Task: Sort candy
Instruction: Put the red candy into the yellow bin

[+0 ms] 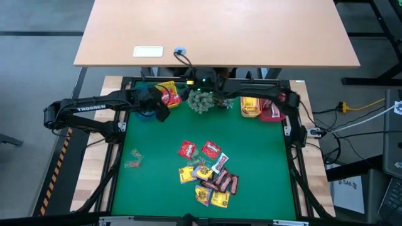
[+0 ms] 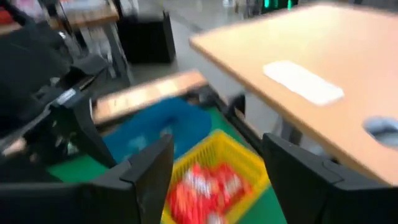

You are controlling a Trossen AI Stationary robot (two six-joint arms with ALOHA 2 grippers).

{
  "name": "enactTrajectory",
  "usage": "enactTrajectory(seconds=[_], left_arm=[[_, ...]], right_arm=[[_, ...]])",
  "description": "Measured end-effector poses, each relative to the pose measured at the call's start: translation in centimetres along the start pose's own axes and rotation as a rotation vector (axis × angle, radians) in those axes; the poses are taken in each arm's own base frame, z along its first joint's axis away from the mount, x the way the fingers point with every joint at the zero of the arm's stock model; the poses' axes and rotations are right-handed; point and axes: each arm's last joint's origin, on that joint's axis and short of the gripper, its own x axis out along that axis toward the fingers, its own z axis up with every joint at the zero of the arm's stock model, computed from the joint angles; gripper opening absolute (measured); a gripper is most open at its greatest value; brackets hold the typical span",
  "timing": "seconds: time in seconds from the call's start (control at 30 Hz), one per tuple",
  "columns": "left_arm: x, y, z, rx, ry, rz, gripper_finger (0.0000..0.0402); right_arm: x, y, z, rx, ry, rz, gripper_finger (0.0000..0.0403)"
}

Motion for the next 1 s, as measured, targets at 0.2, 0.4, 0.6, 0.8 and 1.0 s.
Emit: enactTrajectory(seconds=[0.2, 0.4, 0.6, 0.8, 1.0], left_arm=[[-0.2, -1.8, -0.4, 0.04, 0.036, -0.17, 0.0157], [0.3, -5.2, -0.6, 0.106, 0.002, -0.317, 0.0157], [1.9, -8.8, -2.3, 0.155, 0.061, -0.36, 0.0157], [3.5, -12.2, -5.5, 0.331, 0.15, -0.373, 0.0157], [4.4, -15.3, -8.9, 0.648, 0.154, -0.42, 0.0157]], right_arm=[[-7.3, 0.2, 4.2, -0.005, 0.134, -0.007, 0.0245], [-13.6, 0.3, 6.7, 0.027, 0.21, -0.009, 0.0245], [-17.9, 0.5, 6.5, 0.103, 0.347, 0.098, 0.0245], [-19.9, 0.3, 3.4, 0.149, 0.463, 0.188, 0.0245], [-20.7, -0.2, 0.4, 0.149, 0.488, 0.164, 0.0245]])
